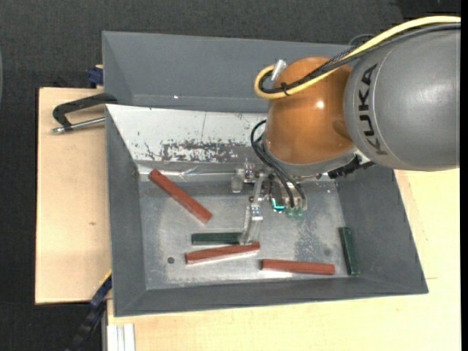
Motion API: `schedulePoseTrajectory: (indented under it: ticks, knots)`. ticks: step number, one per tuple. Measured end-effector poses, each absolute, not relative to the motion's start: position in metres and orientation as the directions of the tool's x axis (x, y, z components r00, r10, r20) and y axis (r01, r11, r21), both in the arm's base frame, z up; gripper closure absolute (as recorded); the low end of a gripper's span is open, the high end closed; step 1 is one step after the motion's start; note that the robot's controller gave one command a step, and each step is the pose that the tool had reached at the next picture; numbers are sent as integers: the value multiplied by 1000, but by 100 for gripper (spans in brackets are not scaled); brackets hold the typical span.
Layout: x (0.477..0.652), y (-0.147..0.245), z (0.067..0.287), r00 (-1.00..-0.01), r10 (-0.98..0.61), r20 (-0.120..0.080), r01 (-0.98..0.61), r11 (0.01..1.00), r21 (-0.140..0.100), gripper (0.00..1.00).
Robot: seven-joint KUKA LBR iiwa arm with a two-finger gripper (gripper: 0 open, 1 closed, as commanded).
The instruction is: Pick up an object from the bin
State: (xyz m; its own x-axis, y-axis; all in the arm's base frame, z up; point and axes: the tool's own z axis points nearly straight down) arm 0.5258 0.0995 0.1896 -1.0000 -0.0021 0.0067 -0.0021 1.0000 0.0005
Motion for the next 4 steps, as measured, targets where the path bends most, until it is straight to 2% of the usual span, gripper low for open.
schedulePoseTrajectory:
  ticks: [1, 2, 3, 4]
  knots:
    - [528, 99, 194, -1000, 0, -2, 0, 1000, 2, 0]
    - [531, 109, 146, -998, -62, -8, -62, 998, 1, 0]
    - [553, 96, 101, -997, 74, -4, 74, 997, 3, 0]
    - [538, 108, 88, -992, 127, 0, 127, 992, 1, 0]
